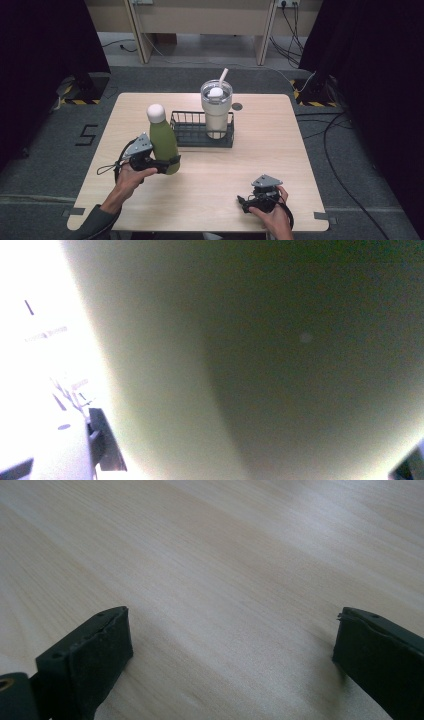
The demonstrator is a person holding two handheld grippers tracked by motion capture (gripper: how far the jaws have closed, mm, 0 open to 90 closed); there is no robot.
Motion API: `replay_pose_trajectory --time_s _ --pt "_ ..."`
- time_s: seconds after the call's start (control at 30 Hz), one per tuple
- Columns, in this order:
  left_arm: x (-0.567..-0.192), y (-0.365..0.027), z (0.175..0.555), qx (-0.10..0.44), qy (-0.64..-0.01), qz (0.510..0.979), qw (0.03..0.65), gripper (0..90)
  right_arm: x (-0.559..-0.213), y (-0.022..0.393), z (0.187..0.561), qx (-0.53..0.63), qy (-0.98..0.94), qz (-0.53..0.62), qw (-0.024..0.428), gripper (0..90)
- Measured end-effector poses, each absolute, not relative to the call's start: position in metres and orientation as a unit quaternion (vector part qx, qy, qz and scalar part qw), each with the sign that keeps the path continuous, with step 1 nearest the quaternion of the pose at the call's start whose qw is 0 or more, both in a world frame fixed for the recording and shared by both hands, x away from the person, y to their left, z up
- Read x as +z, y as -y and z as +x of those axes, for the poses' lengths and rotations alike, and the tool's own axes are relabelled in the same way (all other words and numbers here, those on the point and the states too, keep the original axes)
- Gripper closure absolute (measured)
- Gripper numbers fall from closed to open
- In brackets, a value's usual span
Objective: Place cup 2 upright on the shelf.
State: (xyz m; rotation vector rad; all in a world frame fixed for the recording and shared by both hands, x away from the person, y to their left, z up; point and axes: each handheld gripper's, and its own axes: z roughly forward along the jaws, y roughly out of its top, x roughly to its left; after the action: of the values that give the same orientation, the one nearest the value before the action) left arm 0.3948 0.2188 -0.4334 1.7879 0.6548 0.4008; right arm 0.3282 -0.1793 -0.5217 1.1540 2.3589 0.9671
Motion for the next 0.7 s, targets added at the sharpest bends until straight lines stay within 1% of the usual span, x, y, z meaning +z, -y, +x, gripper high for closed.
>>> replay_pose_trajectory --time_s 0.33,0.7 --pt "-0.409 -0.216 0.419 0.175 -0.281 0.753 0.568 20.4 -0.522 0.179 0.328 0.341 -0.831 0.405 0.171 2.7" --pt "-0.394 -0.212 0.442 0.185 -0.286 0.751 0.565 20.4 -0.522 0.179 0.328 0.341 -0.831 0.405 0.171 2.7"
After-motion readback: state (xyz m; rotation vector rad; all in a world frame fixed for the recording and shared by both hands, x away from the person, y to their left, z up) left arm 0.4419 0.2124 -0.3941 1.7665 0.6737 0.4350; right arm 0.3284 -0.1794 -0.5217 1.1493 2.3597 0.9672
